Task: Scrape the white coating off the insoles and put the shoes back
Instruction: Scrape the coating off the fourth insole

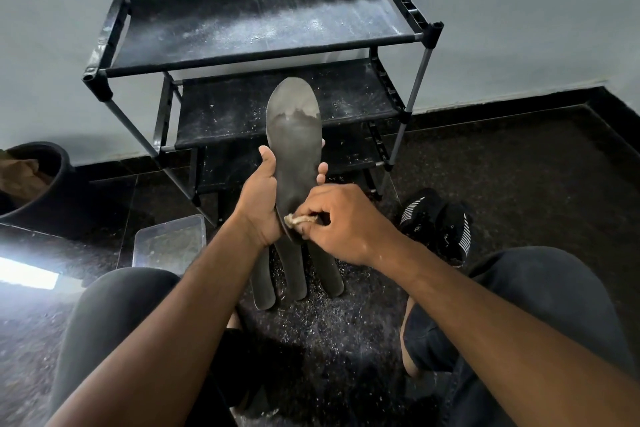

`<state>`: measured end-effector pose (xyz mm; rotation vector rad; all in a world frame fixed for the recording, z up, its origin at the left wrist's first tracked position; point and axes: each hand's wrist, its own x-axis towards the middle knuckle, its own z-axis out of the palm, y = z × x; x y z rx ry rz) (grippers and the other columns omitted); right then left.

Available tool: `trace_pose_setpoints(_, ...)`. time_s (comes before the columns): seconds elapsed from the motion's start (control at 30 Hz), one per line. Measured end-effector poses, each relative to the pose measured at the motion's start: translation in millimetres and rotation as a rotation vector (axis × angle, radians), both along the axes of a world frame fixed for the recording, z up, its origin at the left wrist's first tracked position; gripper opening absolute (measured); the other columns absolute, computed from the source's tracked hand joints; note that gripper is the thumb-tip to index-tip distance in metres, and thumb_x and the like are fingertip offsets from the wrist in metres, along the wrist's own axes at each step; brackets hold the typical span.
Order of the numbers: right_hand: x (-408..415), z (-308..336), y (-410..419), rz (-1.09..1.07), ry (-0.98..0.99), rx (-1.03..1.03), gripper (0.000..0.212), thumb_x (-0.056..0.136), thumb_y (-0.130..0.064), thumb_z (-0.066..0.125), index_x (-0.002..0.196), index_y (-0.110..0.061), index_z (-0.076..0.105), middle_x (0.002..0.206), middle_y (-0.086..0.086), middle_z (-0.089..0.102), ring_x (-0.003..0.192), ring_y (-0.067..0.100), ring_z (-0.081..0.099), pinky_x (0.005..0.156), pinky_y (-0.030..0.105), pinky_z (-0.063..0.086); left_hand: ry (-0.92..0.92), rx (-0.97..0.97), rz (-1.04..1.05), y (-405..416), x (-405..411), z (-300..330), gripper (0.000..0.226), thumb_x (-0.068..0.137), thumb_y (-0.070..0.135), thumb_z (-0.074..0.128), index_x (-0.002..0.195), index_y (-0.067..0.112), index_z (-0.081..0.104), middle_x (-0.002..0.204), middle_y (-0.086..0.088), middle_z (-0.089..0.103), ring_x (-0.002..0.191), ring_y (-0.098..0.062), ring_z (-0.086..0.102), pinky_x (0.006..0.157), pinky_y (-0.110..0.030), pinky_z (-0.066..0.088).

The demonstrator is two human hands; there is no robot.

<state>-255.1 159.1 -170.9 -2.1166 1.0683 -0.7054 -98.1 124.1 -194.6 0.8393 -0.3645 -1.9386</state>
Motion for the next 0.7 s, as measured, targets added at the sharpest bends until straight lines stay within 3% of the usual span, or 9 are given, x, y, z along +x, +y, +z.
trace_pose_setpoints(0.07,0.8,1.8,2.5,0.023,-0.043,0.064,0.005,0.082,-0.012,0.076,0.085,-0.014,0.079,0.080,-0.007,0.070,0.077,0.007,0.066,0.076,0.030,0.054,0.033,0.012,-0.003,-1.3,2.7,-1.5,0.084,0.099,0.076,0.022,0.150,0.017,0.055,0.115,-0.010,0.066,0.096,-0.019,0.065,0.090,-0.031,0.058)
trace_pose_setpoints(0.13,-0.4,3.5,-1.3,-0.036,-0.124,0.031,0.005,0.081,-0.013,0.076,0.085,-0.014,0.079,0.081,-0.007,0.073,0.079,0.006,0.067,0.086,0.030,0.053,0.037,0.010,-0.012,-2.2,3.2,-2.3,0.084,0.100,0.076,0.021,0.149,0.017,0.056,0.115,-0.010,0.068,0.099,-0.019,0.065,0.097,-0.033,0.055)
trace_pose_setpoints(0.2,-1.5,3.5,-7.3,-0.128,-0.147,-0.061,0.008,0.083,-0.015,0.077,0.090,-0.014,0.079,0.087,-0.006,0.074,0.087,0.005,0.065,0.100,0.031,0.049,-0.003,-0.010,-0.013,-0.9,0.9,-1.6,0.084,0.101,0.074,0.018,0.148,0.015,0.056,0.123,-0.010,0.069,0.108,-0.020,0.067,0.105,-0.038,0.051)
trace_pose_setpoints(0.27,0.5,1.7,-8.4,-0.158,-0.121,-0.117,0.012,0.084,-0.015,0.076,0.096,-0.013,0.078,0.090,-0.005,0.073,0.091,0.008,0.063,0.105,0.034,0.045,-0.050,-0.037,-0.014,0.2,-3.1,-1.1,0.083,0.103,0.071,0.016,0.149,0.013,0.054,0.140,-0.008,0.065,0.119,-0.021,0.066,0.107,-0.038,0.052)
trace_pose_setpoints(0.4,7.8,-1.9,1.8,-0.020,-0.123,-0.054,0.011,0.085,-0.009,0.075,0.096,-0.010,0.078,0.091,-0.006,0.070,0.090,0.007,0.065,0.096,0.032,0.049,-0.043,0.006,0.059,1.2,-6.4,-1.0,0.081,0.104,0.068,0.021,0.148,0.009,0.054,0.146,-0.006,0.061,0.105,-0.021,0.067,0.098,-0.034,0.056)
trace_pose_setpoints(0.53,2.6,3.4,1.8,0.144,-0.041,0.069,0.009,0.084,-0.010,0.077,0.092,-0.013,0.080,0.088,-0.007,0.070,0.087,0.006,0.064,0.085,0.026,0.052,-0.004,0.048,0.088,-3.7,2.4,-4.4,0.084,0.100,0.075,0.021,0.151,0.016,0.053,0.117,-0.009,0.066,0.094,-0.018,0.064,0.091,-0.028,0.052)
trace_pose_setpoints(0.63,-7.9,6.0,-8.5,0.124,0.143,-0.049,0.011,0.085,-0.017,0.075,0.095,-0.020,0.080,0.090,-0.012,0.069,0.090,0.007,0.057,0.084,0.033,0.050,0.057,0.061,0.040,-4.3,4.7,-6.0,0.084,0.098,0.079,0.022,0.152,0.022,0.052,0.114,-0.009,0.064,0.097,-0.017,0.059,0.090,-0.030,0.052)
trace_pose_setpoints(0.7,-15.6,6.1,-18.0,-0.009,0.112,-0.159,0.013,0.085,-0.017,0.075,0.096,-0.021,0.080,0.093,-0.012,0.070,0.094,0.006,0.056,0.085,0.033,0.050,0.042,0.024,0.014,-2.4,1.5,-5.7,0.084,0.099,0.077,0.020,0.154,0.021,0.049,0.122,-0.009,0.065,0.106,-0.018,0.059,0.095,-0.034,0.054)
